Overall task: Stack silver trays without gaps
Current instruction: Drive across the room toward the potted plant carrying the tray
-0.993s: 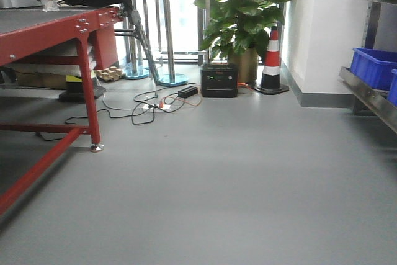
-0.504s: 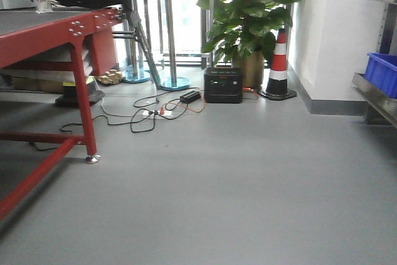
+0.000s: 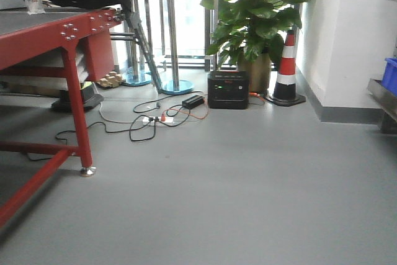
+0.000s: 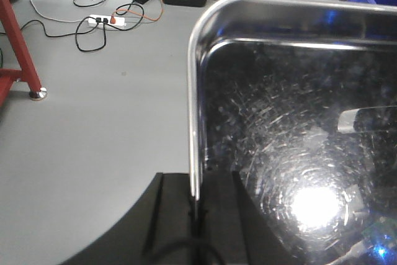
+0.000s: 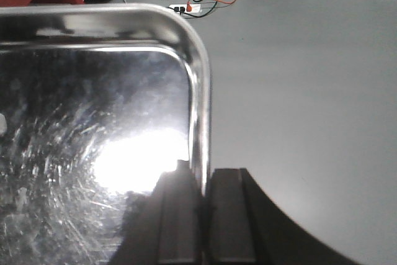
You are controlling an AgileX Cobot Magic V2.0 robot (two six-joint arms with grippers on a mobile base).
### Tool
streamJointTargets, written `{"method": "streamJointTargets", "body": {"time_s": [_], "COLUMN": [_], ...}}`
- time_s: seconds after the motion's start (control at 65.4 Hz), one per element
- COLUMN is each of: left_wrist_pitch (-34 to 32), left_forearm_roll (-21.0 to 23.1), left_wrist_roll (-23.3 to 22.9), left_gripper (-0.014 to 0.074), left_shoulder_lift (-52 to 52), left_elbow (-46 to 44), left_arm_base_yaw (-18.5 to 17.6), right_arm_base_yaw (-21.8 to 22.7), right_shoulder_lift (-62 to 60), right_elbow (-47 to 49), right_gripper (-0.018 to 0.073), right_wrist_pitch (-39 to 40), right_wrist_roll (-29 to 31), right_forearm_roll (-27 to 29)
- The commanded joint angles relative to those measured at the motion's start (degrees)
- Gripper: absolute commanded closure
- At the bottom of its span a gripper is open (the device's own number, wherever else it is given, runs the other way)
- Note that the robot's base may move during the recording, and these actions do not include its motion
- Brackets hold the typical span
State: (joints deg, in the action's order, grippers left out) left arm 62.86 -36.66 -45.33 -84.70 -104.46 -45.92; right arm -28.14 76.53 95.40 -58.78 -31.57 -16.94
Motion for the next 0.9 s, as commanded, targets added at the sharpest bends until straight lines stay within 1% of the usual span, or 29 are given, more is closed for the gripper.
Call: {"method": "streamJointTargets", "body": {"time_s": [0.0, 0.199, 0.29, 0.55, 0.886], "left_wrist_pitch": [0.3, 0.3, 0.3, 0.3, 0.3], "left_forearm_roll": [-2.9, -3.2, -4.0, -4.1, -4.1], "left_wrist_roll": [0.0, 0.0, 0.0, 0.0, 0.0], "left_gripper": [0.0613, 0.0613, 0.0613, 0.0613, 0.0613], "left_shoulder_lift": [0.6, 0.6, 0.6, 0.6, 0.6], "left_elbow": [-0.7, -0.7, -0.7, -0.7, -0.7], "left_arm_base_yaw": [0.1, 0.1, 0.1, 0.1, 0.1], "right_arm_base_yaw": [0.6, 0.6, 0.6, 0.6, 0.6], "right_shoulder_lift": [-0.5, -0.5, -0.5, -0.5, -0.5], "right_elbow": [0.4, 0.4, 0.4, 0.4, 0.4], "right_gripper": [0.0574, 0.0574, 0.0574, 0.0574, 0.0574], "right_wrist_pitch": [1.0, 2.0, 2.8, 4.8, 5.3], "right_wrist_roll": [0.3, 0.3, 0.3, 0.3, 0.3], "right_forearm_roll": [-2.9, -2.9, -2.9, -2.9, -2.9]}}
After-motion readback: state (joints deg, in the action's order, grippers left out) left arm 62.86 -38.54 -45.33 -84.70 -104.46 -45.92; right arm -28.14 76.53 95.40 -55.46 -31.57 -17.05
